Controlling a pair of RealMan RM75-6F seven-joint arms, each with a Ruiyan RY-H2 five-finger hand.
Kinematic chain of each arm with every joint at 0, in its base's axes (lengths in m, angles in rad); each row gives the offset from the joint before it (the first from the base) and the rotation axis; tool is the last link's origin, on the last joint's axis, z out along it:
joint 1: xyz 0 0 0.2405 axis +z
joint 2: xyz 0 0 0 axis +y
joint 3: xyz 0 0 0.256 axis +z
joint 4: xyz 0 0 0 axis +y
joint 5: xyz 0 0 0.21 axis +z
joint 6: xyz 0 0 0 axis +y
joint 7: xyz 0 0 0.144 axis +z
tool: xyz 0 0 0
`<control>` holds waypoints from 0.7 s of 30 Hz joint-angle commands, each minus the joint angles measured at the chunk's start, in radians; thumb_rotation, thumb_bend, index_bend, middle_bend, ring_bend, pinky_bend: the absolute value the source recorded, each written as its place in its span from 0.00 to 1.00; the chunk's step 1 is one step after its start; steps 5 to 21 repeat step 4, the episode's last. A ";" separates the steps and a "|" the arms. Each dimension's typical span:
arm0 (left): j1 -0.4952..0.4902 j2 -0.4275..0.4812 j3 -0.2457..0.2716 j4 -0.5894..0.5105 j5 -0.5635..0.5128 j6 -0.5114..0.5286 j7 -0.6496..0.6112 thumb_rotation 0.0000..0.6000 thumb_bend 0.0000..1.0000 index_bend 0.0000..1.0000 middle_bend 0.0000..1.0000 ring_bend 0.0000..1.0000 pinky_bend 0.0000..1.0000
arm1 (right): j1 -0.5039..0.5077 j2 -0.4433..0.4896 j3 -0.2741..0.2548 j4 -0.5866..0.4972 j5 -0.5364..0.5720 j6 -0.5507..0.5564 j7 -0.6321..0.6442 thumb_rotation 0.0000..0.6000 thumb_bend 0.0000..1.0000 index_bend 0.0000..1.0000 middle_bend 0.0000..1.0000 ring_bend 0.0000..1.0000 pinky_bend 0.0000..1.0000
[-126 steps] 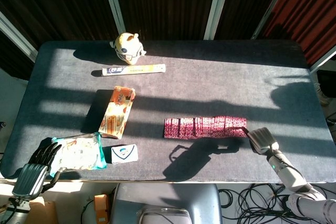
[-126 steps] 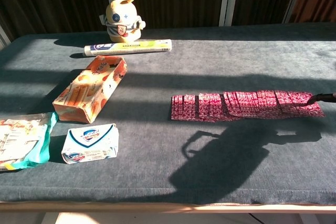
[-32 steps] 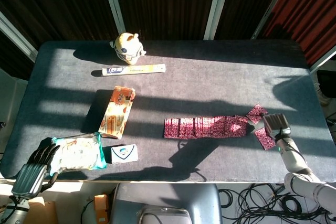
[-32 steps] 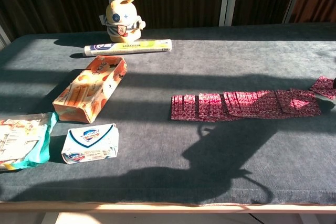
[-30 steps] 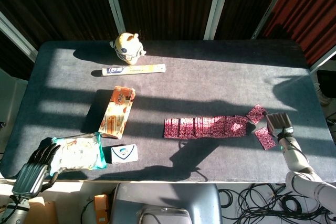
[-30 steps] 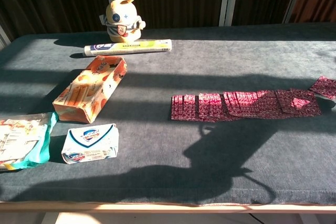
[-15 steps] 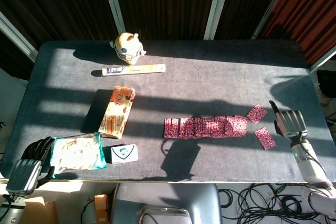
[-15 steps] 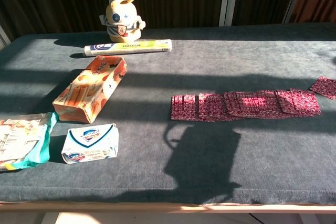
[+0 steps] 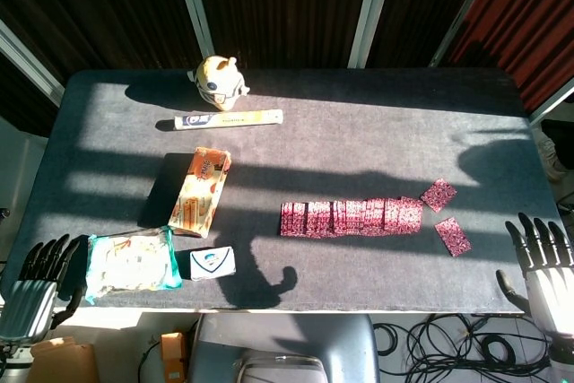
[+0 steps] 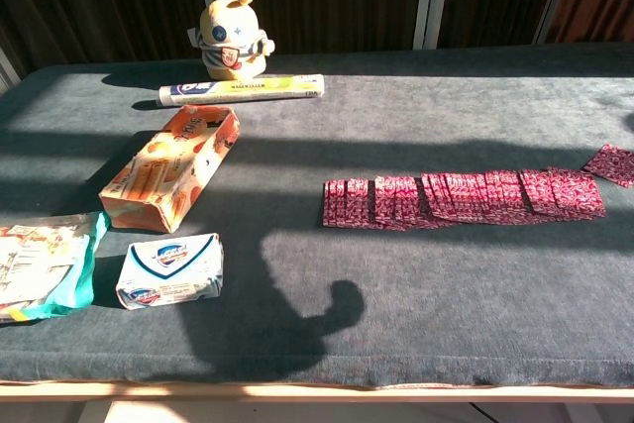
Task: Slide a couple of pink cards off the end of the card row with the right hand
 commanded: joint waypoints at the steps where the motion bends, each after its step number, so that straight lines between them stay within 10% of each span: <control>1: 0.004 0.005 0.018 0.009 0.033 0.011 -0.031 1.00 0.41 0.00 0.00 0.00 0.03 | 0.006 -0.023 -0.002 -0.003 -0.005 -0.068 -0.013 1.00 0.26 0.00 0.00 0.00 0.04; 21: 0.007 0.004 0.016 0.010 0.038 0.017 -0.022 1.00 0.41 0.00 0.00 0.00 0.03 | -0.002 -0.021 0.003 -0.002 -0.008 -0.069 -0.013 1.00 0.26 0.00 0.00 0.00 0.04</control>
